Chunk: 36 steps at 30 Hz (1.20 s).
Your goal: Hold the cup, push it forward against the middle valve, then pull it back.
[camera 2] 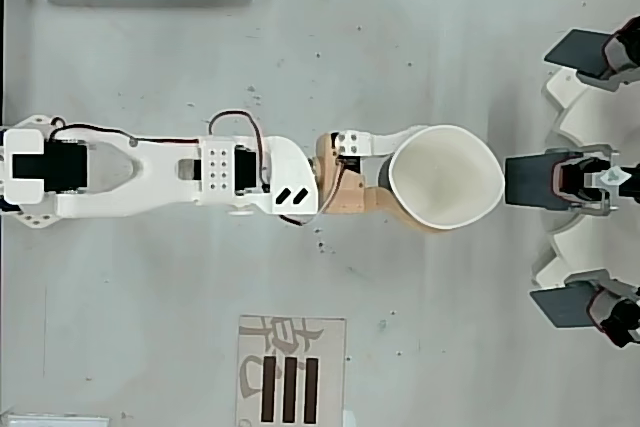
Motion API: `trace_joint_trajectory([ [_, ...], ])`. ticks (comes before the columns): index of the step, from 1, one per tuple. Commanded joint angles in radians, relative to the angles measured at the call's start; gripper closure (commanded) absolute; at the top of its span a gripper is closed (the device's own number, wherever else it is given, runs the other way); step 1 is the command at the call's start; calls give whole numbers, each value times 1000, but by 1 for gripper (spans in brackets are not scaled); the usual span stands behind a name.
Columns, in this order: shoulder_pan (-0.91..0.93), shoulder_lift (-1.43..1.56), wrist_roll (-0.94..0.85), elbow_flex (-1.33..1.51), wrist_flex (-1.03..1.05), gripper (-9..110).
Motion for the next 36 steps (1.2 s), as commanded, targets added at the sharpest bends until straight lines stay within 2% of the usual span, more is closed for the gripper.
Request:
trace_joint_trajectory([
  [1,11,51,8,-21,-26,98],
  [14,11,-75,9,-172,-6,98],
  [33,8,-663,11,-965,252,98],
  [36,8,-683,11,-994,270,98],
])
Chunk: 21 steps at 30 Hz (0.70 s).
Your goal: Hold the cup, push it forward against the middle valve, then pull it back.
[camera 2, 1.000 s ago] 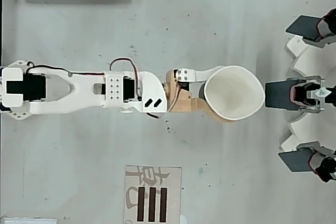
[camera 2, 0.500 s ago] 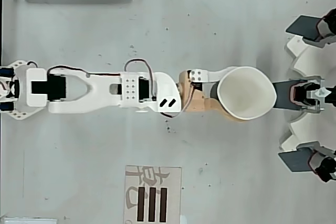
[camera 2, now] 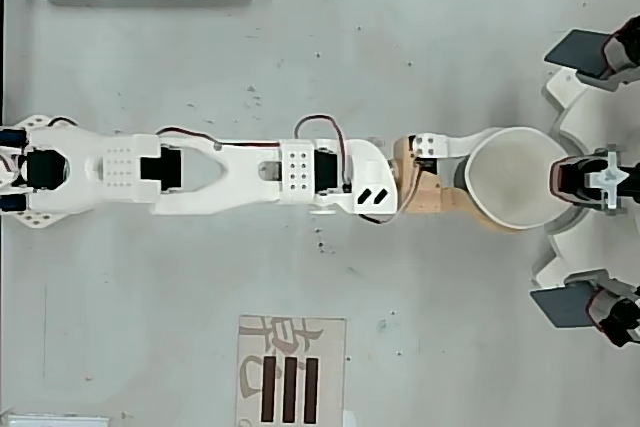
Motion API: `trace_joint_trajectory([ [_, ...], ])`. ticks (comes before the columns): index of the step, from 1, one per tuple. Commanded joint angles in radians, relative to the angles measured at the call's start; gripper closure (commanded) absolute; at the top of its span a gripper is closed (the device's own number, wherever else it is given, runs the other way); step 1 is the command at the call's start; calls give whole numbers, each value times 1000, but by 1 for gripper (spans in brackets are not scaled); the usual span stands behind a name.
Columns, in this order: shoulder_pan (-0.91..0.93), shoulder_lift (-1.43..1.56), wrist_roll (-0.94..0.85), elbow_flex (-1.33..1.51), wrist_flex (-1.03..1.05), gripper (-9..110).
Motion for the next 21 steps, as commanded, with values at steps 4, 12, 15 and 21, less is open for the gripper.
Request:
trace_joint_trajectory([
  [4,5,81,9,44,0,98],
  [12,8,443,-2,569,-192,98],
  [15,8,549,-3,696,-232,98],
  [21,8,701,-6,859,-258,98],
])
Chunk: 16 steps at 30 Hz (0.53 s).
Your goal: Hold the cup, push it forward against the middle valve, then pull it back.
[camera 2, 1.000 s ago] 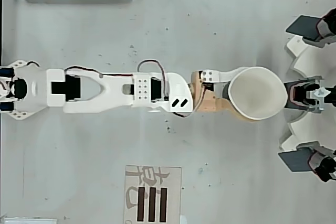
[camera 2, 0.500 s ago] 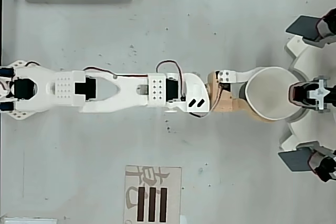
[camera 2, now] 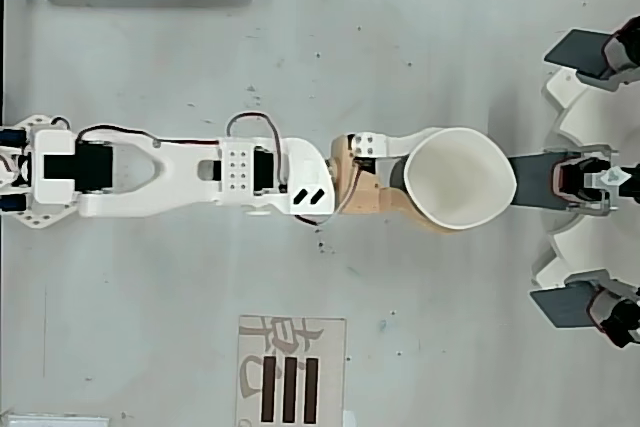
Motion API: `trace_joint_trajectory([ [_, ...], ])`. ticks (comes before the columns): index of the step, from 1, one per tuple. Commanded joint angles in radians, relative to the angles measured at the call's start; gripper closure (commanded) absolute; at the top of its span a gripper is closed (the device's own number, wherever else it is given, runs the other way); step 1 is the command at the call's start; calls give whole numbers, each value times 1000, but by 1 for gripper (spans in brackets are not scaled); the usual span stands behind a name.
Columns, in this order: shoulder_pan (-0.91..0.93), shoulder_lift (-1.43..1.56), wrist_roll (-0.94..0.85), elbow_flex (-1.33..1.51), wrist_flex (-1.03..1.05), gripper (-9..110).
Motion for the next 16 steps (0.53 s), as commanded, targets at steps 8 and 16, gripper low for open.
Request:
trace_joint_trajectory([
  [8,5,158,-8,64,-41,98],
  [16,5,149,-8,66,-43,98],
])
